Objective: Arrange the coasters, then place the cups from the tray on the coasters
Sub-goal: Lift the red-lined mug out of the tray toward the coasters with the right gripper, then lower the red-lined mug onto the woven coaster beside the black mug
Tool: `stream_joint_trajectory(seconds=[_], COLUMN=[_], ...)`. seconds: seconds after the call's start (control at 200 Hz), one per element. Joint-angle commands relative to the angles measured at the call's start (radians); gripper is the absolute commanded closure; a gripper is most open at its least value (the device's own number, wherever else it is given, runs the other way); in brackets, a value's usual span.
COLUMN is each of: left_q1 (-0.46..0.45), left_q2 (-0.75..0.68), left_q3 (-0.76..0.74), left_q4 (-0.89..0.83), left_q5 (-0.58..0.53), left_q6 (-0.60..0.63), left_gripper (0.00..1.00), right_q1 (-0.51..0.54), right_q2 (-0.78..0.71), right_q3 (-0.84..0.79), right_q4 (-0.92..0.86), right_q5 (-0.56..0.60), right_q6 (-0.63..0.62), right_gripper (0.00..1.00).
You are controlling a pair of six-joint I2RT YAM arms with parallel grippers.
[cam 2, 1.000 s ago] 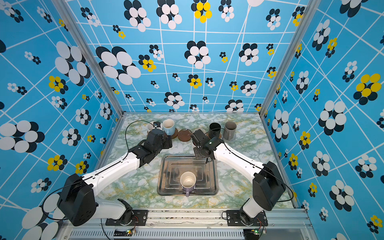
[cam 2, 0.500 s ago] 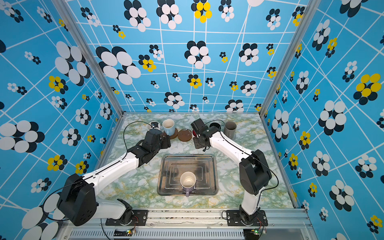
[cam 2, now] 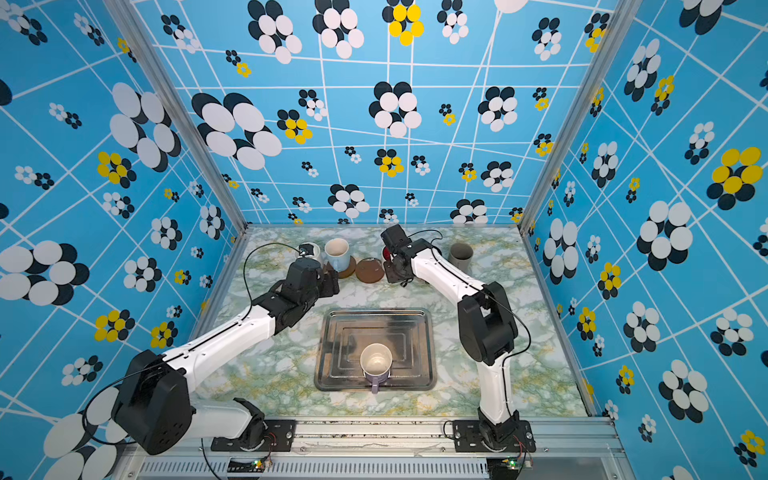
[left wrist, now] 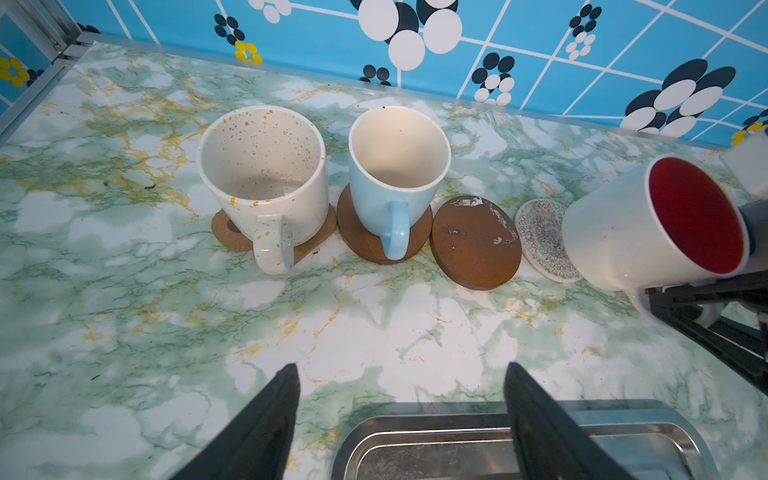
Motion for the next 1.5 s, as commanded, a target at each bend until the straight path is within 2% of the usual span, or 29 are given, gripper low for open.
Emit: stream_joint_trajectory(seconds=[0.0,0.38,1.495], left_q1=[0.008,0.01,0.013], left_q2=[-0.016,-0.008,-0.013], left_q3=[-0.012,-0.008,-0.007], left_q4=[0.011,0.011,0.0], left_q5=[0.008,0.008,0.006], left_q6=[-0.008,-0.009,-0.01], left_gripper=[0.21,0.22,0.22], right_q1=[-0.013,-0.054,-0.083], right_q2=[0.024,0.096,0.195], right_q3=[0.065,0.122,0.192], right_q4=[0.0,-0.017,-0.034], right_q5=[0.0,-0.009,-0.035], right_q6=[-0.018,-0.026,-0.025], right_gripper=[1.0,1.0,1.0])
